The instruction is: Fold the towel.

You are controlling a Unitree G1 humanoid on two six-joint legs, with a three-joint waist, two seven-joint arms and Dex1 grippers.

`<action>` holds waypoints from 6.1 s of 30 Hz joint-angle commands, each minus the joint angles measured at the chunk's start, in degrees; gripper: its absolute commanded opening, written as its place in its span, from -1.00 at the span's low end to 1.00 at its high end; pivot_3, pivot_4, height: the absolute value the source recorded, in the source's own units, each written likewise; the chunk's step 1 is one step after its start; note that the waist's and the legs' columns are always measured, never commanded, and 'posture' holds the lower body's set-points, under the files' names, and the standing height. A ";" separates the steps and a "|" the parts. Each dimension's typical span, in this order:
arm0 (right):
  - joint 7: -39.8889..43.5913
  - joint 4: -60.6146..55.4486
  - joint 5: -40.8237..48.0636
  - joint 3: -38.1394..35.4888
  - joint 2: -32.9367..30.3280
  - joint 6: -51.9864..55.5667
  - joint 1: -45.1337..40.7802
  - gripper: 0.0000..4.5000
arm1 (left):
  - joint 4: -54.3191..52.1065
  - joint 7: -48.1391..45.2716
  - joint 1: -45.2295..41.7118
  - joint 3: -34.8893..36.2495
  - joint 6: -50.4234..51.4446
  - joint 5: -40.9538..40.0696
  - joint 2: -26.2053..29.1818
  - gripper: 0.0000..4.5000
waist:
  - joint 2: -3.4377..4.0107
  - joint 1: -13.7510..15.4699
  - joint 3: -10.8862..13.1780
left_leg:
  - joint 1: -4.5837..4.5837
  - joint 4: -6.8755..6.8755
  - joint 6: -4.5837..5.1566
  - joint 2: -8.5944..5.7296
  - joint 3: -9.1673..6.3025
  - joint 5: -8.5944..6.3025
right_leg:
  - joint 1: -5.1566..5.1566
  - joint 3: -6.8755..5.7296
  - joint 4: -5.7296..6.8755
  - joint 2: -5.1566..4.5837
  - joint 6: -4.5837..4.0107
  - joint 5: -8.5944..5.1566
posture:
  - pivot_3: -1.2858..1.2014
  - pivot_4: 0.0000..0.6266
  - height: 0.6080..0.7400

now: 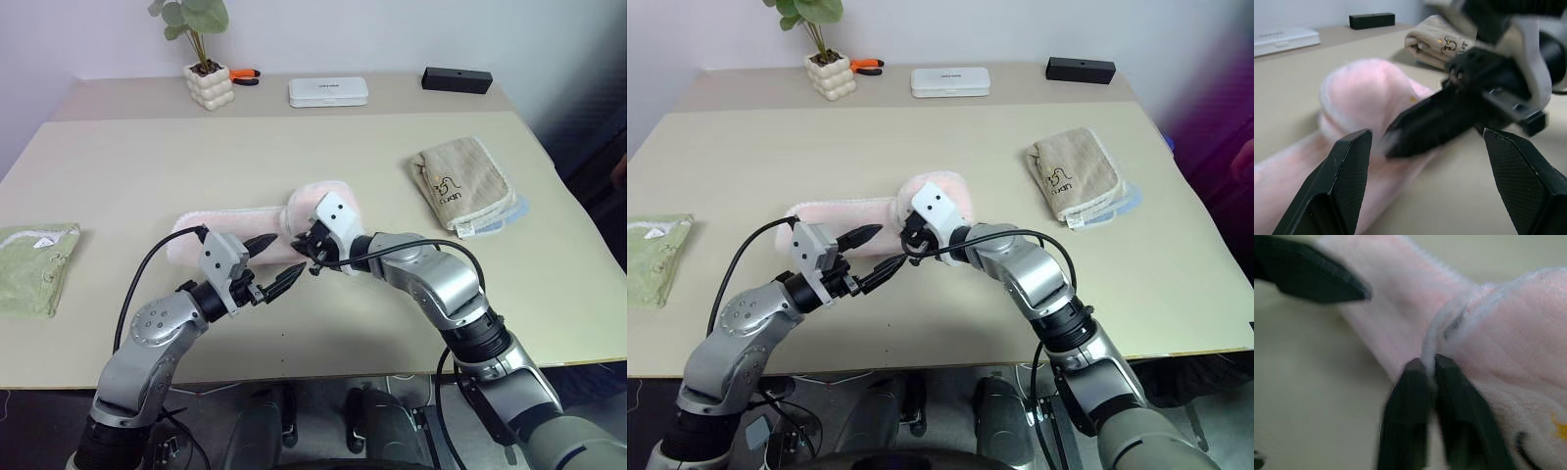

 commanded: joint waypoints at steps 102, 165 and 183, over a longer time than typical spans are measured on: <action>12.66 0.38 -7.51 -8.92 -0.38 -26.85 0.43 1.00 | 5.96 19.97 -18.72 4.79 26.77 -40.01 6.82 -0.98 | -0.31 -0.12 -0.02 | 0.11 -0.22 -0.57 -0.02 0.02 0.29 | 0.02 0.04 -0.09 0.10 -0.01 0.00 | 0.03 -0.52 0.89; 24.82 -6.71 -3.22 -8.50 -9.40 -25.76 5.22 0.98 | 14.66 27.88 -6.41 25.97 34.30 -37.66 -4.91 1.00 | -0.45 0.12 -0.03 | 0.19 -0.39 -0.59 -0.04 0.00 0.34 | 0.00 0.06 -0.05 -0.01 -0.03 0.03 | 0.03 -0.52 0.89; 21.34 -7.16 -6.03 -6.85 -7.46 -27.17 4.51 1.00 | 16.81 31.69 -12.89 24.25 32.29 -41.53 -14.69 -0.99 | -0.46 1.21 -0.04 | 0.16 -0.08 -0.50 -0.03 -0.04 0.28 | 0.13 0.01 -0.04 0.02 -0.02 0.04 | 0.03 -0.52 0.89</action>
